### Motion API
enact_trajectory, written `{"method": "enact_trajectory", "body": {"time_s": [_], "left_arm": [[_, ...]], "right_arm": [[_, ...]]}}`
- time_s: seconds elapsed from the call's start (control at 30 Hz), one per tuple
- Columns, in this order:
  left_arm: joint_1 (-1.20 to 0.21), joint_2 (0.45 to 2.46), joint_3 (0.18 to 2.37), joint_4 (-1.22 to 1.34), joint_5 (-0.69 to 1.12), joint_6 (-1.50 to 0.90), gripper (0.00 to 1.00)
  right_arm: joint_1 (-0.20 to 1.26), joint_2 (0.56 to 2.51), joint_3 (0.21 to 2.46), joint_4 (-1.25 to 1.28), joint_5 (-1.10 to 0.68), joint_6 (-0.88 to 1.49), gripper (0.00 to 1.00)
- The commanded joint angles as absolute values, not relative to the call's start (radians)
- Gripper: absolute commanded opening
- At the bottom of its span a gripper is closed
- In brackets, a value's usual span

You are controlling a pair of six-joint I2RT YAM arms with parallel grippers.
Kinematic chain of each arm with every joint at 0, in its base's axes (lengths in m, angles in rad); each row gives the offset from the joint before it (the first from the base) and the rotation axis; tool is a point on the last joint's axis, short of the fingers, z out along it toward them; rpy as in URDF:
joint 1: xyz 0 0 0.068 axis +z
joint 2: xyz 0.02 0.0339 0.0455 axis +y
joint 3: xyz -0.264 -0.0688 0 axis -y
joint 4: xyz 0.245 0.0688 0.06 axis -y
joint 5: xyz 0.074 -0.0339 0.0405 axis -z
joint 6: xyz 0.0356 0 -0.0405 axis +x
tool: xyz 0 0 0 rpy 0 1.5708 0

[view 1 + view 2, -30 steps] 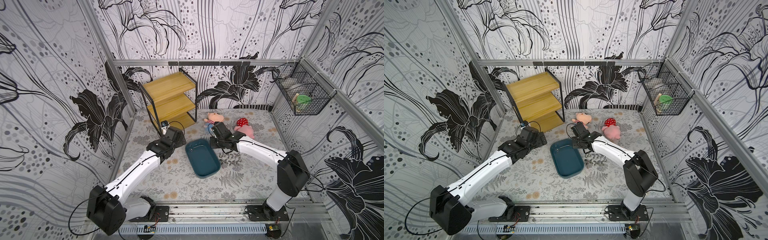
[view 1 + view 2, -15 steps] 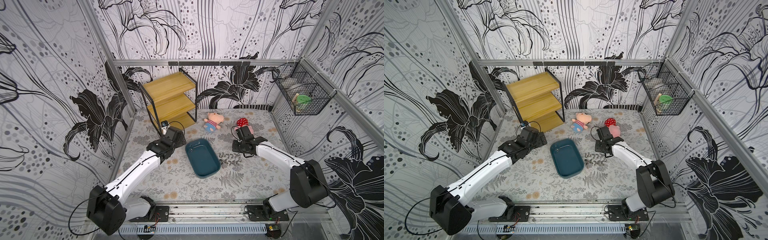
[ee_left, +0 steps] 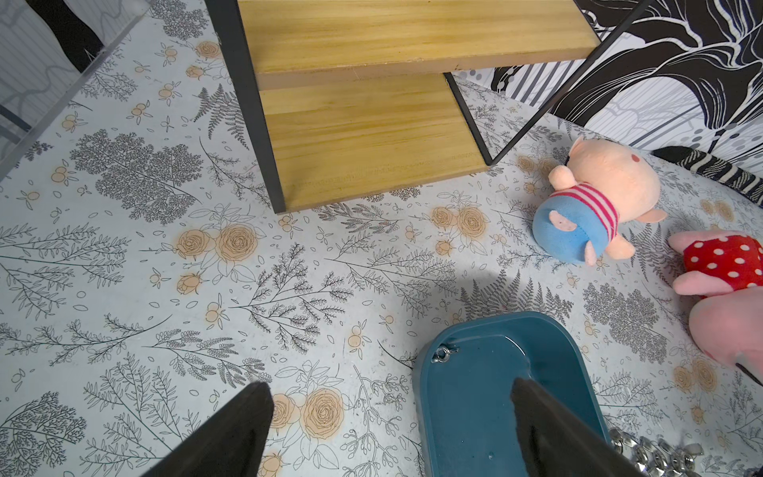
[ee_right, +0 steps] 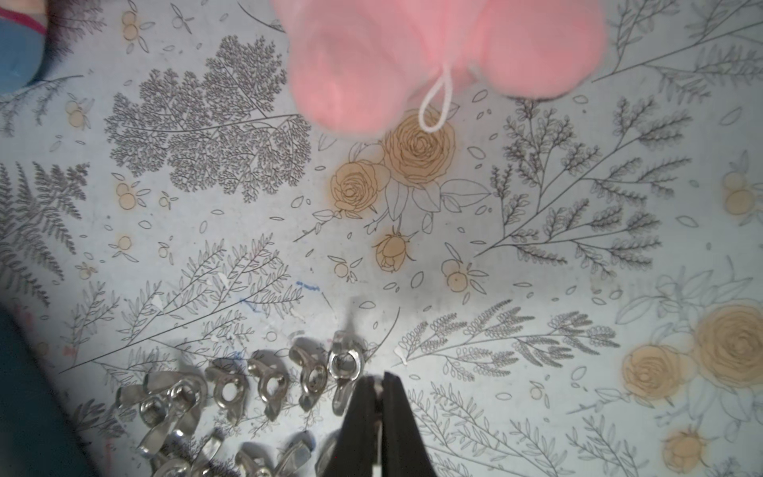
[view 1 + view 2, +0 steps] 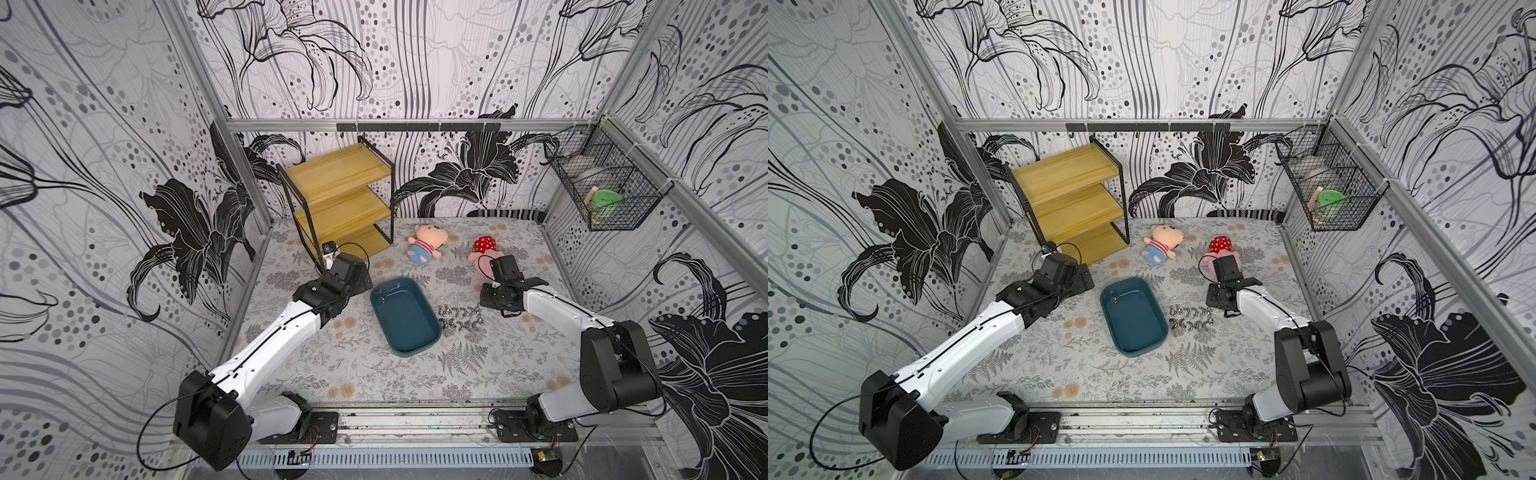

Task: Take out the wing nut from the storage box
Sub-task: Place the wing nut at the center of the board.

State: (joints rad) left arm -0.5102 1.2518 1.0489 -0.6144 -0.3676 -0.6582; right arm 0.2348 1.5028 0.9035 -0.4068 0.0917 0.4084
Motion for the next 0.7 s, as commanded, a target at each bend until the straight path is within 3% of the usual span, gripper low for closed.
{"method": "enact_trajectory", "body": {"time_s": [0.0, 0.67], "left_arm": [[-0.515, 1.245, 1.06, -0.601, -0.385, -0.66, 0.95], [-0.515, 1.234, 1.051, -0.607, -0.395, -0.663, 0.95]], "right_arm": [[0.231, 1.535, 0.891, -0.384, 0.074, 0.388, 0.0], [0.224, 1.633, 0.894, -0.356, 0.083, 0.385, 0.01]]}}
